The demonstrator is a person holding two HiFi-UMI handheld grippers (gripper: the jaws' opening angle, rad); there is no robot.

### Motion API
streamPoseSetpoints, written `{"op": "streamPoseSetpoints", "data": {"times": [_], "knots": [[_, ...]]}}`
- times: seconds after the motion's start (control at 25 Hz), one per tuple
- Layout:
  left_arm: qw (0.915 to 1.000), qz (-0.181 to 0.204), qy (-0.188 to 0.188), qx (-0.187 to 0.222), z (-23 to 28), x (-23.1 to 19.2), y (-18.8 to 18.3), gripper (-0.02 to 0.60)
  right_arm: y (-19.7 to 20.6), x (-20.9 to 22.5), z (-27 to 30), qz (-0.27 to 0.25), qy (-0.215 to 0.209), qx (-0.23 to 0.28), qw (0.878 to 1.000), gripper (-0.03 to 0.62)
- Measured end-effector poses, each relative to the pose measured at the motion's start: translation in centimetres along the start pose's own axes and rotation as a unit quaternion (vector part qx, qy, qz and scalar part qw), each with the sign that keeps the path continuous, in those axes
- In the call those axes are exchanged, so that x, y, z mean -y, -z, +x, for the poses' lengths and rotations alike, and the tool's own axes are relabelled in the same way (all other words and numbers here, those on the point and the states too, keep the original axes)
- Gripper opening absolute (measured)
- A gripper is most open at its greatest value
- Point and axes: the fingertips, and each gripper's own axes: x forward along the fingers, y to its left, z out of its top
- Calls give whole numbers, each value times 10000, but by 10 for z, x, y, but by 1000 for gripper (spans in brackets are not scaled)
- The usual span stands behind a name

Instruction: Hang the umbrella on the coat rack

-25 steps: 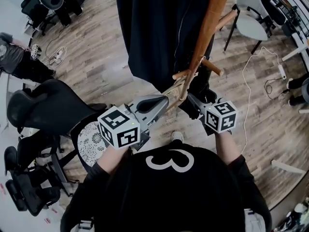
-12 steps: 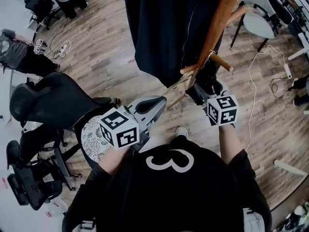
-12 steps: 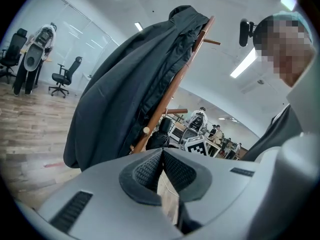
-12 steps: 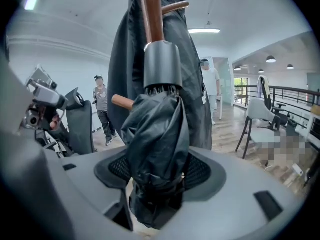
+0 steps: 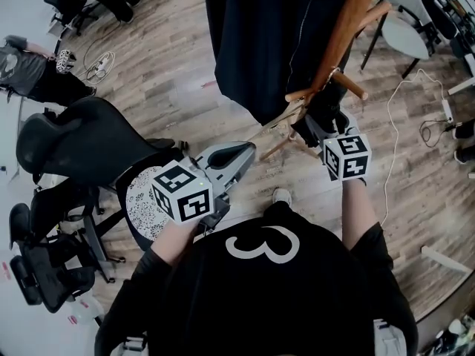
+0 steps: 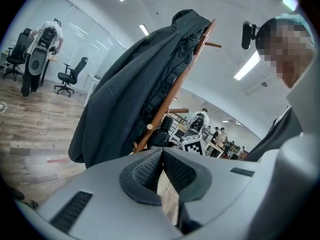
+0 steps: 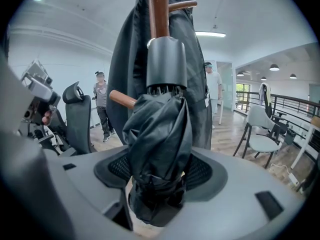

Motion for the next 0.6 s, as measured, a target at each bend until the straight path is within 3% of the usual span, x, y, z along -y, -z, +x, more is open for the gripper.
{"op": "streamPoseSetpoints", "data": {"times": [0.6], "knots": [[9999,102,124,-20,-35,33,20,16,2,-9,-40,-371,652,70,9972,267]]}}
